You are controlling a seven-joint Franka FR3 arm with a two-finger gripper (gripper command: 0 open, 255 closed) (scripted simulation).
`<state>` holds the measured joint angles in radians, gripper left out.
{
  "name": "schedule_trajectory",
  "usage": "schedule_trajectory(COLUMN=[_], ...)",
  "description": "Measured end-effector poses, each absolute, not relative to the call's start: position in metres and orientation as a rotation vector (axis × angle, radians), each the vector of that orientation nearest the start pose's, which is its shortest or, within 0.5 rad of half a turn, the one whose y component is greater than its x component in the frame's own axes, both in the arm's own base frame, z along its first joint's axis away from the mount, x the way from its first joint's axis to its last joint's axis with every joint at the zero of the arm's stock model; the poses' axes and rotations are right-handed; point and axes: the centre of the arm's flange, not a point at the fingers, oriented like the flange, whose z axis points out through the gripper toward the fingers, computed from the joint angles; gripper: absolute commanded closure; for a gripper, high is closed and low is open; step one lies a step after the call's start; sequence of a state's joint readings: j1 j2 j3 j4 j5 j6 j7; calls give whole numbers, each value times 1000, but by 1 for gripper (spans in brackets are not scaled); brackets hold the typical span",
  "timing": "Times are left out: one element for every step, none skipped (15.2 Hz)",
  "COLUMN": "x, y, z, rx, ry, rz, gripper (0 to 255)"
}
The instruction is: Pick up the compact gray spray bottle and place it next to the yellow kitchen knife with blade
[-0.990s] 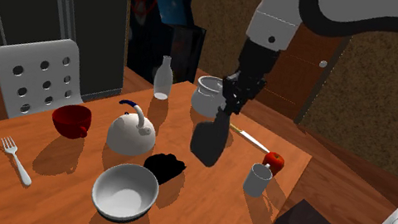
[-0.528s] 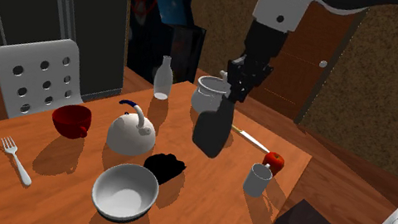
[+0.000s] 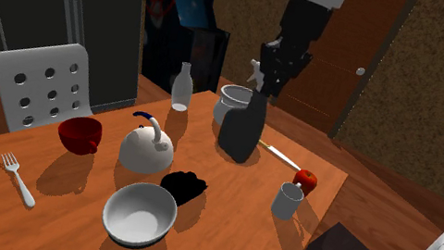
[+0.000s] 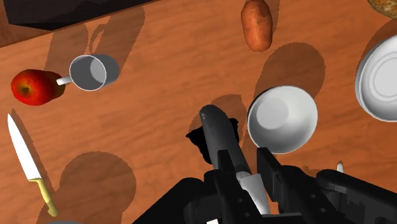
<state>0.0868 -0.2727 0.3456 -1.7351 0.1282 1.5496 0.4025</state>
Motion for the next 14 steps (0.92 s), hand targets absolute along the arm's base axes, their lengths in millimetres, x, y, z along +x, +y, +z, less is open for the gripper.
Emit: schedule_trajectory(x=[410, 409, 410, 410, 409, 410, 411, 410, 410, 411, 414, 417, 423, 431], y=[232, 231, 232, 232, 233, 232, 232, 232, 232, 233, 227, 218, 207, 196], z=[681, 686, 693, 697, 702, 707, 712, 717, 722, 726, 730, 730, 732, 734], rx=[-3078, -3078, -3078, -3078, -3078, -3078, -3078, -3078, -3078, -3078, -3078, -3078, -3078, -3078], ry=[-44, -44, -44, -44, -44, -44, -44, -44, -44, -44, -44, -43, -43, -42], rz=[-78, -78, -78, -78, -78, -78, -78, -78, -78, -78, -78, -78, -78, -78], gripper=[255, 255, 255, 255, 255, 255, 255, 255, 255, 255, 255, 255, 255, 255])
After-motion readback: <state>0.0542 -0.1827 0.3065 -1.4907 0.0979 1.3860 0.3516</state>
